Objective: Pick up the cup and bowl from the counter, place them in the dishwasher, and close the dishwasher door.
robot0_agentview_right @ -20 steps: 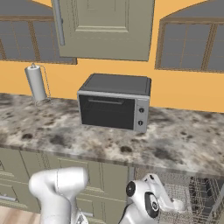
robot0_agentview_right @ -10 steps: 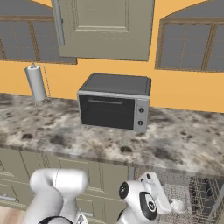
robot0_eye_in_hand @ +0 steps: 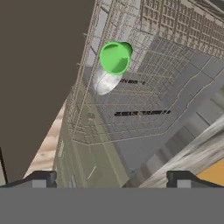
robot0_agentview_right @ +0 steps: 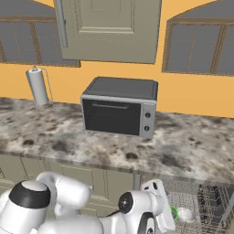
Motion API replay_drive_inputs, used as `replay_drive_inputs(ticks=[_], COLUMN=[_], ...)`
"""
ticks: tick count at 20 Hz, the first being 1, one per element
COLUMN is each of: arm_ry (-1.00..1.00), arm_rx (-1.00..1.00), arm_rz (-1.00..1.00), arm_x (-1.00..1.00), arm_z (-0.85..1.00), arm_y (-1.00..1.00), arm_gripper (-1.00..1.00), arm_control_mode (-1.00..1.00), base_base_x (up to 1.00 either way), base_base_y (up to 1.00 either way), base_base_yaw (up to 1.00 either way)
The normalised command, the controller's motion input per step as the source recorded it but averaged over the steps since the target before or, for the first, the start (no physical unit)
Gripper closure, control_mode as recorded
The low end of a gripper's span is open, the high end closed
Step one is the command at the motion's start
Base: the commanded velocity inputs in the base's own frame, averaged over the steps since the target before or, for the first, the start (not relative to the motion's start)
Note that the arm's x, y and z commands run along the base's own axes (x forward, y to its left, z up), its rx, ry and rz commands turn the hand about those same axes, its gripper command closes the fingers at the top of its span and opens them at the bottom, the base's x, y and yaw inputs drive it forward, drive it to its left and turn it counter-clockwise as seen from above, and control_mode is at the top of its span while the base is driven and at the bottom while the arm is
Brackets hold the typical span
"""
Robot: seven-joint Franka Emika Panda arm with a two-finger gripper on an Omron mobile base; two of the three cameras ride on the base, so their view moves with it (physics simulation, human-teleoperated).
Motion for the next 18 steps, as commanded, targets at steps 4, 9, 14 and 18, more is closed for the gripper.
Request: replay_drive_inputs(ticks=[4,9,14,18], arm_ry=[-0.09,-0.12,-0.17,-0.16], arm_rx=[0.15,0.14,0.21,0.26], arm_rz=[0.0,0.0,0.0,0.0], arm_x=[-0.62,-0.61,-0.78,-0.72], arm_z=[0.89,0.63,0.93,1.0], arm_y=[0.0,-0.08,-0.39,-0.42], arm_gripper=[-1.0,-1.0,-1.0,-1.0], arm_control_mode=[-1.0,-1.0,-1.0,-1.0], base_base_x=[0.0,0.0,0.0,0.0], base_base_y=[0.0,0.0,0.0,0.0], base_base_yaw=[0.0,0.0,0.0,0.0])
